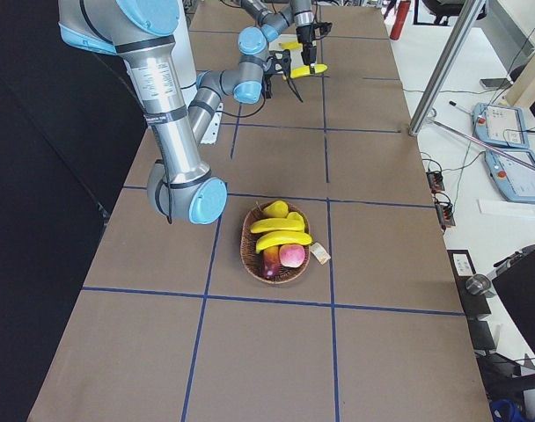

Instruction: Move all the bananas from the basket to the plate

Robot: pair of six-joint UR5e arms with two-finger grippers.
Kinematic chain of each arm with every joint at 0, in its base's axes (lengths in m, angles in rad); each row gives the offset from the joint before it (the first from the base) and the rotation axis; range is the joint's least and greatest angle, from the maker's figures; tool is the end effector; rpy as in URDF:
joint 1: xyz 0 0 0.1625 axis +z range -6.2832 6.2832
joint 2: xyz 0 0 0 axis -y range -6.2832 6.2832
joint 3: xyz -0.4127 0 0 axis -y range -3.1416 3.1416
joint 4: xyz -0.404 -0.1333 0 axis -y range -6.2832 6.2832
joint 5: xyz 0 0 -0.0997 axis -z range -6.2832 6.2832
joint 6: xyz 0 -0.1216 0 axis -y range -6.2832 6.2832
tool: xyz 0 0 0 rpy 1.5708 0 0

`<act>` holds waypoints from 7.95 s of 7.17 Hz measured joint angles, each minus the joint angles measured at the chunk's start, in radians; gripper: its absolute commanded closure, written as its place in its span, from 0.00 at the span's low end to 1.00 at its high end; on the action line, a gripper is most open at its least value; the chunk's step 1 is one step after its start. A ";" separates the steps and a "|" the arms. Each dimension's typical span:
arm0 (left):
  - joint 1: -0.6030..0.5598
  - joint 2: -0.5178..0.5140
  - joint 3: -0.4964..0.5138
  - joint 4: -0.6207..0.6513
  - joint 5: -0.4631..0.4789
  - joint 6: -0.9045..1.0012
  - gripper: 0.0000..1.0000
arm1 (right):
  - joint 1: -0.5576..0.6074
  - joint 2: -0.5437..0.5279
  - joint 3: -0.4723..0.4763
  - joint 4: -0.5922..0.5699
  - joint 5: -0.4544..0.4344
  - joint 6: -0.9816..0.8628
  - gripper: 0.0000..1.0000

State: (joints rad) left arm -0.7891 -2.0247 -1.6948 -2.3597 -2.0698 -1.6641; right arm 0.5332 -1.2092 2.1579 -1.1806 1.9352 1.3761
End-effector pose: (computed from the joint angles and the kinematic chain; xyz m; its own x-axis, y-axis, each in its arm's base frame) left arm 0.4005 -0.5100 0.2367 0.1148 -0.2318 -0.9660 0.3051 0.9336 -0.1878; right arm -0.3977 -0.3392 0.1493 0.2283 -0.0752 0.9707 -0.1346 0.9850 0.1079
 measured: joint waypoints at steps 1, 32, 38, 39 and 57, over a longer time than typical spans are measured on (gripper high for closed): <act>-0.040 0.076 -0.039 0.060 -0.002 0.080 1.00 | 0.021 -0.041 0.018 -0.002 -0.001 0.002 0.00; -0.070 0.147 -0.270 0.680 -0.072 0.377 0.01 | 0.369 -0.621 -0.191 0.001 0.149 -0.497 0.84; -0.069 0.148 -0.269 0.681 -0.072 0.378 0.01 | 0.432 -0.639 -0.083 0.004 0.168 -0.503 0.99; -0.068 0.144 -0.269 0.681 -0.073 0.378 0.01 | 0.456 -0.640 -0.035 0.005 0.201 -0.502 0.99; 0.193 -0.162 -0.010 -0.045 -0.024 -0.051 1.00 | -0.100 0.120 -0.113 0.010 -0.096 0.020 0.01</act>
State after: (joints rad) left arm -0.5959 -2.1867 -1.7049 -2.4043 -2.0939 -1.7150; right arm 0.4329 -1.0890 2.0452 -1.1702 1.8387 1.3963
